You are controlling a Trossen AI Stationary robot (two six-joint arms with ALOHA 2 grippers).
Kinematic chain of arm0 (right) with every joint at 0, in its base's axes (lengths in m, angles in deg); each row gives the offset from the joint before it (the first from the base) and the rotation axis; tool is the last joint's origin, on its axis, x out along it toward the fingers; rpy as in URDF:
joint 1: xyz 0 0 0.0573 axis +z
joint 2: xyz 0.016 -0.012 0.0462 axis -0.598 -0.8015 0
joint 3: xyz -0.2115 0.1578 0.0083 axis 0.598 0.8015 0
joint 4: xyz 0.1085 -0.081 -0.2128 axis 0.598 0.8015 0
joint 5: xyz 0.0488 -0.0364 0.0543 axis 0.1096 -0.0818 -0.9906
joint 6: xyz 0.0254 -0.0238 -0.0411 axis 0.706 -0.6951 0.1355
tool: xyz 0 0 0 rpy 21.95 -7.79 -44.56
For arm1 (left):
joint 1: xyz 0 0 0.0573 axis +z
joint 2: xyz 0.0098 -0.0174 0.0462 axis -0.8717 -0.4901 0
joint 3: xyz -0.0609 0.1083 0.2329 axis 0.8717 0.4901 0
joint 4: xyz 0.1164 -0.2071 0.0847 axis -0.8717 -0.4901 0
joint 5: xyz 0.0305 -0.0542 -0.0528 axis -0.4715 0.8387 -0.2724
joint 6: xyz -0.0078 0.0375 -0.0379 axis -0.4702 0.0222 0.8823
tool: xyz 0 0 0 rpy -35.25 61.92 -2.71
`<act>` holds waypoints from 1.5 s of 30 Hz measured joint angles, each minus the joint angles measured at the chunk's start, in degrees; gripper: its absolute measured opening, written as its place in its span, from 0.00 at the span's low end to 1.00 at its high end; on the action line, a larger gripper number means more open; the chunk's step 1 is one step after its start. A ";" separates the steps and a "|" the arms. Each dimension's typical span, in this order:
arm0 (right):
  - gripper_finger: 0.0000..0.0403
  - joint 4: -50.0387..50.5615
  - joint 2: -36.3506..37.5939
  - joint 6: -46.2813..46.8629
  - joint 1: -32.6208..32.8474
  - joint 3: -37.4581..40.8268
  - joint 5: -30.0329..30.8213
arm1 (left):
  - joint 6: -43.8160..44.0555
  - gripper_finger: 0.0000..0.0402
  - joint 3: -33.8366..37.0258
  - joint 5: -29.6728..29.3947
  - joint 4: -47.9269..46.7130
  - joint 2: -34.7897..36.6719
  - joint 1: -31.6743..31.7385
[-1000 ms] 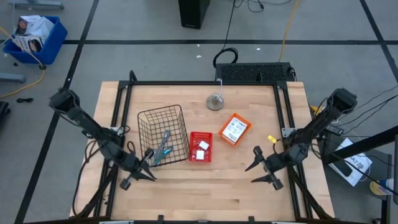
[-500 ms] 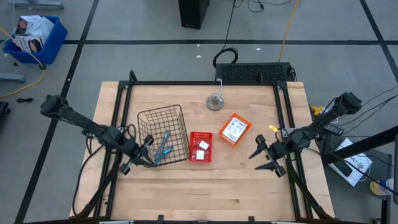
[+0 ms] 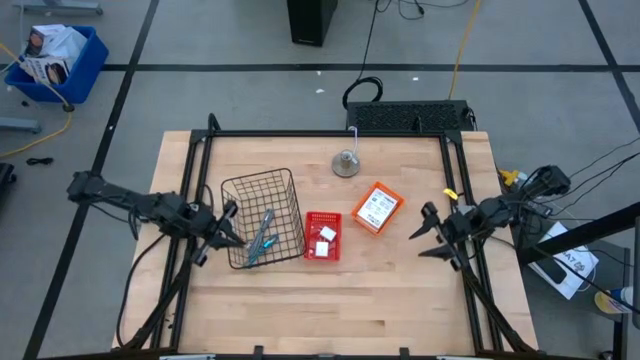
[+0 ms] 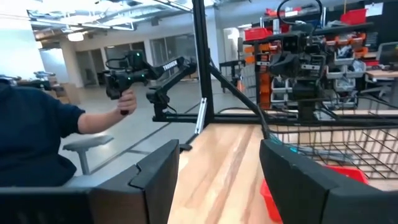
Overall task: Pick and place items into bin
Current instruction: Return to Home Position
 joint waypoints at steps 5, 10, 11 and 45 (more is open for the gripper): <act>0.54 5.20 4.75 -1.52 -1.39 0.00 0.15 | 0.04 0.08 0.00 -2.78 -6.35 4.53 2.37; 0.55 8.77 9.76 -2.08 -3.38 0.00 -0.09 | -0.60 0.08 0.00 -2.53 -8.29 6.79 4.32; 0.55 10.16 10.73 -2.08 -3.53 0.00 -0.30 | -0.65 0.08 0.00 -2.27 -9.13 7.25 4.58; 0.55 10.43 9.01 4.55 -4.23 5.69 7.60 | -0.68 0.08 0.00 -5.71 -21.88 18.09 5.09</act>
